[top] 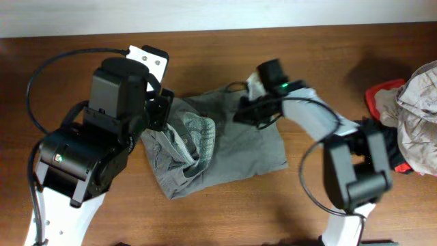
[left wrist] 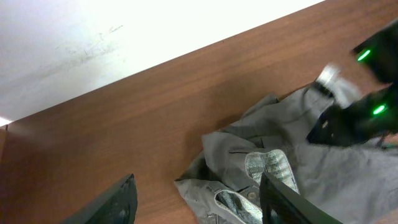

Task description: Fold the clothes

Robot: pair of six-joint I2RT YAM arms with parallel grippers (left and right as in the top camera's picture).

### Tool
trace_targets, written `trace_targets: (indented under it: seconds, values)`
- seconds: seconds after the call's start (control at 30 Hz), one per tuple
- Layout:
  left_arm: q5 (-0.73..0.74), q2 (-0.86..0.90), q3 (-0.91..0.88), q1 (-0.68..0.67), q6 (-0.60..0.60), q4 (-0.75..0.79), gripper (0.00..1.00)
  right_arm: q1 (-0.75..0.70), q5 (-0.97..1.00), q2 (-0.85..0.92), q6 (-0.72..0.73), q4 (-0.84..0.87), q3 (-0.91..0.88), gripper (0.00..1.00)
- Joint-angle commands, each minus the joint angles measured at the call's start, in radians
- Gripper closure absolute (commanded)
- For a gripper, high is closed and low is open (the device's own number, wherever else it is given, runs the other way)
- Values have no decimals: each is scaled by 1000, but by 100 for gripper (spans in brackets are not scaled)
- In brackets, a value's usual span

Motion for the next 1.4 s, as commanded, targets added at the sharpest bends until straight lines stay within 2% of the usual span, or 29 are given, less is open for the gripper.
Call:
trace_targets:
  seconds: [0.0,0.1,0.27,0.37,0.5,0.67,0.8,0.87,0.9,1.03,1.1,1.13,1.2,1.37]
  values:
    - [-24,-19,24,3,-15,3,37,110,11,59,-8,48,-15,93]
    - [-24,-40,37,3,-15,3,37,208,-45,66,-10,138,-15,95]
    - [-39,-96,40,3,-14,2,36,385,-378,56,-41,463,-7,96]
    - [-39,-120,40,3,-14,2,36,482,-407,49,-27,582,0,96]
    - [-39,-135,40,3,-14,-1,36,573,-312,49,-26,587,4,94]
    - [-39,-132,40,3,-14,-1,36,618,-301,49,-37,584,4,89]
    - [-56,-123,39,3,-15,-13,36,562,-296,29,-37,569,4,91]
    - [-81,-108,39,3,-54,-29,36,486,-232,-14,-38,498,4,91]
    - [-87,-92,39,7,-80,-42,33,424,-159,-53,-37,414,4,91]
    - [-82,-20,37,53,-160,-88,32,255,94,-145,-32,127,13,90]
    - [-64,31,37,90,-203,-121,30,180,173,-173,-26,3,14,80]
    - [-47,53,37,109,-218,-134,25,142,181,-184,-27,-51,14,75]
    - [10,106,37,156,-240,-159,22,74,162,-198,-27,-126,14,68]
    - [167,265,37,311,-269,-181,19,-43,82,-194,-91,-203,13,67]
